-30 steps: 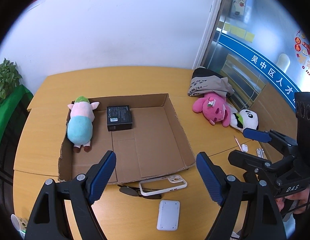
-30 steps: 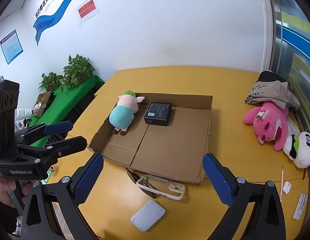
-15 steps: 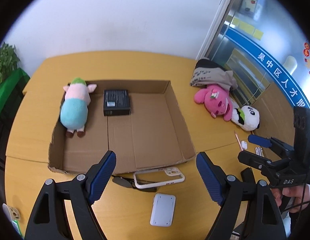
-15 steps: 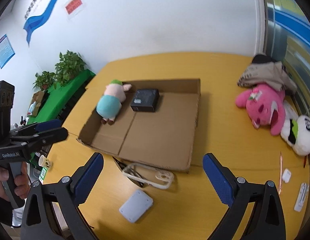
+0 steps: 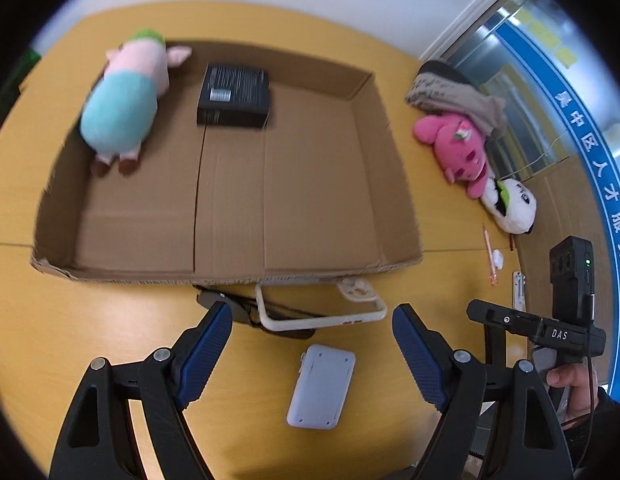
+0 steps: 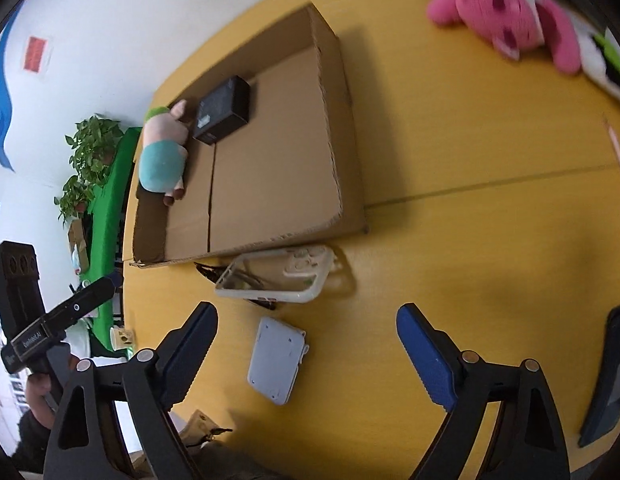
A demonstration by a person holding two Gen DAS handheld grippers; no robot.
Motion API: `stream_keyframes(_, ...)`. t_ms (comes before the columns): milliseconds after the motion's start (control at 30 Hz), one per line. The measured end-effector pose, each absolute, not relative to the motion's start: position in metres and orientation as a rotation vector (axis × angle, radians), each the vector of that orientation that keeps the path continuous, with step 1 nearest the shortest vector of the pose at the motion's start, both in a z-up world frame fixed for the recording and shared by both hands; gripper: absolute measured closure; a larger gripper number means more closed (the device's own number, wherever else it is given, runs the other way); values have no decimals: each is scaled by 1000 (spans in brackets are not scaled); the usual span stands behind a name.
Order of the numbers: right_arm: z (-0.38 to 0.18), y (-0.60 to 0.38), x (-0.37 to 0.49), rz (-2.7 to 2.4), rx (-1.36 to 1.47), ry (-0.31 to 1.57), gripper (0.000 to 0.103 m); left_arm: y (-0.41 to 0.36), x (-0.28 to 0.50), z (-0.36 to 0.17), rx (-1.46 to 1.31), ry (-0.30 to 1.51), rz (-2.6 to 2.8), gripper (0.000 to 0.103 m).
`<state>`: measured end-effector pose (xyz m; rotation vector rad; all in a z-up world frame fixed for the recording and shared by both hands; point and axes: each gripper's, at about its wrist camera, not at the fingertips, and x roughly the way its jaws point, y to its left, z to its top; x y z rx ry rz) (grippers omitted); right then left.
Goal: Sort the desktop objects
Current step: 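Move both tools down toward the white-rimmed clear phone case, then close both grippers on the clear phone case rim and lift it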
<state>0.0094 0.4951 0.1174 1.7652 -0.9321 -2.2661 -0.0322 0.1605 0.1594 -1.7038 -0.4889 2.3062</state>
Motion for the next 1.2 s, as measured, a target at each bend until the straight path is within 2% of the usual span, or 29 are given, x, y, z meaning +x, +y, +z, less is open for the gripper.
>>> stream_keyframes(300, 52, 482, -20, -2006, 1778, -1155, 13, 153, -51, 94, -1853, -604, 2156, 22)
stream_keyframes(467, 23, 467, -36, -1942, 1843, -1139, 19, 148, -55, 68, -1898, -652, 2118, 25)
stream_keyframes(500, 20, 464, -39, -1935, 1845, -1134, 21, 148, -56, 65, -1897, -664, 2113, 30)
stream_keyframes(533, 17, 462, -40, -1929, 1847, -1134, 23, 149, -56, 63, -1893, -676, 2101, 33)
stream_keyframes(567, 14, 460, -42, -1925, 1849, -1132, 25, 150, -57, 60, -1892, -684, 2084, 43)
stream_keyframes(633, 11, 456, -45, -1912, 1848, -1130, 40, 153, -57, 54, -1904, -689, 2048, 54)
stream_keyframes(667, 9, 454, -46, -1901, 1845, -1125, 43, 154, -57, 52, -1912, -686, 2036, 58)
stream_keyframes(700, 9, 452, -47, -1894, 1843, -1115, 52, 155, -57, 52, -1916, -677, 2037, 58)
stream_keyframes(767, 10, 449, -47, -1900, 1835, -1094, 54, 155, -54, 52, -1913, -665, 2042, 58)
stream_keyframes(867, 17, 452, -42, -1925, 1793, -1089, 58, 153, -48, 54, -1915, -670, 2034, 69)
stream_keyframes(1200, 66, 427, -11, -1944, 1682, -970, 73, 147, -15, 85, -1868, -613, 2077, 70)
